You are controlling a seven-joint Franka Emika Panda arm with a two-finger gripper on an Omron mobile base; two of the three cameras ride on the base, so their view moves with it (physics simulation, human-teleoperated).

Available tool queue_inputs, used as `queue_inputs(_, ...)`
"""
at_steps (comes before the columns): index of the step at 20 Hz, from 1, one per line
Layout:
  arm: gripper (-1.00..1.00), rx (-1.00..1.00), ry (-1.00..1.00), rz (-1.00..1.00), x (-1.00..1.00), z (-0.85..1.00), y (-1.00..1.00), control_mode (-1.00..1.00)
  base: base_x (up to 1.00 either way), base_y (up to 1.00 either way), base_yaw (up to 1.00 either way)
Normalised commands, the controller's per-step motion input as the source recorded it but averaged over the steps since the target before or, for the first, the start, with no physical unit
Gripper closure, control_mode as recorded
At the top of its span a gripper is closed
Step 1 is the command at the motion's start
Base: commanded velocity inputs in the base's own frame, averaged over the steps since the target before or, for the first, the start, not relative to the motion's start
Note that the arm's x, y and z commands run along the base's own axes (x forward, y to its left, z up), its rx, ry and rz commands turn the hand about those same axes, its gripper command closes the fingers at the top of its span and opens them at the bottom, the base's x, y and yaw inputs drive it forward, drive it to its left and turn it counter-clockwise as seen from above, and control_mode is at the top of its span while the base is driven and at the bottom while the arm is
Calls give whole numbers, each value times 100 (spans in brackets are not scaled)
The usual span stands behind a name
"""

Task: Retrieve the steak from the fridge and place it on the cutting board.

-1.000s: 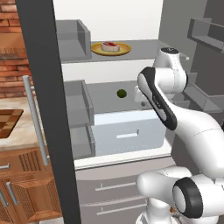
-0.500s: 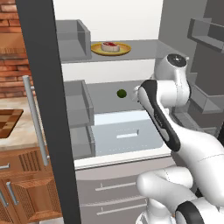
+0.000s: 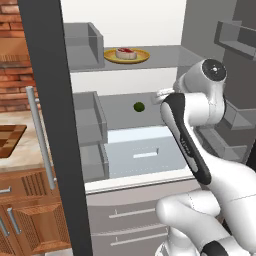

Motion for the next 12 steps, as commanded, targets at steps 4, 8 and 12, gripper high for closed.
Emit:
queue_inputs(4,-100,-1,-5,0,-6,70,0,-100,0,0,0)
queue_inputs(8,-100,0,-1,0,-3,53,0,-100,0,0,0)
queue_inputs(12,-100,5,0,0,0,9,0,-100,0,0,0)
